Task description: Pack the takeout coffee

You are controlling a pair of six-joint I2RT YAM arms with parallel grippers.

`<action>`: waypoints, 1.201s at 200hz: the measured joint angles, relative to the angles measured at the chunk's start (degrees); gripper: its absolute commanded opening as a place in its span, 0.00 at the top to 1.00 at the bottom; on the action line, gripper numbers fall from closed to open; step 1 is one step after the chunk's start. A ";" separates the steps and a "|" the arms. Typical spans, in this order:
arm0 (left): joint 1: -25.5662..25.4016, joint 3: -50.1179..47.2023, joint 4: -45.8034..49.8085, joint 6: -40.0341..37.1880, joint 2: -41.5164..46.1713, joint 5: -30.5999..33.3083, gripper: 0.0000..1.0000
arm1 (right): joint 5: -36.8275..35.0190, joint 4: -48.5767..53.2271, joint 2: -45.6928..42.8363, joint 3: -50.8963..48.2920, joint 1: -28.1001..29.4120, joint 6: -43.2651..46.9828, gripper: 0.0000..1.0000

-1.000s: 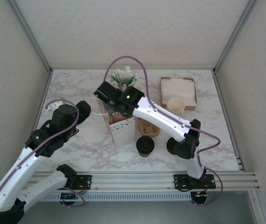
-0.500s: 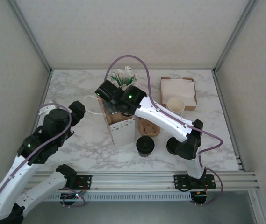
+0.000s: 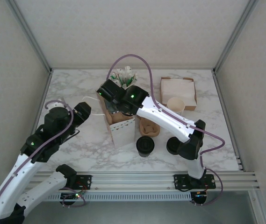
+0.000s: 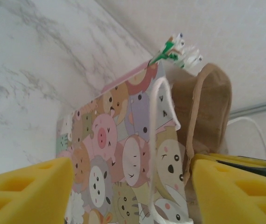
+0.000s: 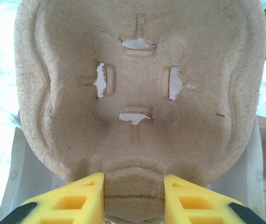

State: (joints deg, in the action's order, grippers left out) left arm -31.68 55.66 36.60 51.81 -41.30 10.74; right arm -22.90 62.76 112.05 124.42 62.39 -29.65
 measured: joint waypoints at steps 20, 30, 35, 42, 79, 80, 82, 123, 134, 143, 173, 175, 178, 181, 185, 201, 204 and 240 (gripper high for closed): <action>0.70 -0.13 -0.79 -0.07 -2.38 -2.56 0.58 | 0.00 0.11 0.00 -0.04 0.00 -0.02 0.69; 0.94 -0.33 -0.81 0.33 -2.71 -3.04 0.69 | 0.00 0.26 0.00 -0.04 0.00 -0.02 0.69; 1.07 -0.37 -0.79 0.00 -2.69 -3.28 0.73 | 0.00 0.46 0.00 -0.04 0.00 -0.02 0.69; 1.22 -0.39 -0.76 0.09 -2.60 -3.37 0.78 | 0.02 0.76 0.00 -0.04 0.00 -0.02 0.69; 1.57 -0.39 -0.72 0.46 -1.84 -3.43 0.96 | 0.26 2.27 1.03 0.79 0.00 0.00 0.69; 1.60 -0.39 -0.70 0.42 -1.79 -3.41 0.96 | 0.26 2.34 1.09 0.83 0.00 0.00 0.69; 1.60 -0.39 -0.68 0.31 -1.77 -3.41 0.96 | 0.26 2.40 1.16 0.85 0.00 0.02 0.69; 1.60 -0.61 -0.37 0.35 -1.01 -3.37 1.00 | 0.61 4.81 4.17 3.54 0.00 0.28 0.70; 1.60 -0.81 -0.35 0.35 -0.92 -3.39 1.00 | 0.66 5.49 5.44 4.68 0.00 0.44 0.69; 1.60 -1.01 -0.35 0.35 -0.94 -3.39 1.00 | 0.72 6.12 6.45 5.40 -0.02 0.50 0.69; 1.60 -1.42 -0.09 0.33 -0.87 -3.43 1.00 | 1.20 8.55 9.31 7.98 -0.13 0.90 0.69; 1.60 -1.42 -0.07 0.31 -0.83 -3.43 1.00 | 1.27 8.68 9.51 8.15 -0.15 0.92 0.69; 1.57 -1.42 0.00 0.31 -0.79 -3.43 1.00 | 1.42 8.83 9.68 8.28 -0.17 0.94 0.69; 1.60 -1.42 0.04 0.28 -0.76 -3.43 1.00 | 1.55 9.01 9.84 8.44 -0.24 0.96 0.69; 1.57 -1.42 0.07 0.28 -0.66 -3.45 1.00 | 1.60 9.18 10.01 8.57 -0.26 1.03 0.70; 1.57 -1.49 0.07 0.28 -0.28 -3.45 1.00 | 1.99 10.08 10.56 9.20 -0.63 1.11 0.70; 1.60 -1.49 0.07 0.28 -0.26 -3.45 1.00 | 2.01 10.14 10.60 9.20 -0.68 1.14 0.70; 1.60 -1.81 0.07 0.26 -0.11 -3.52 1.00 | 3.06 11.02 11.37 9.57 -1.55 1.53 0.70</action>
State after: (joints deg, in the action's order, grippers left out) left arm -30.09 53.84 36.67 52.07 -41.41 7.22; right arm -19.84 73.78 123.42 133.99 60.84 -28.12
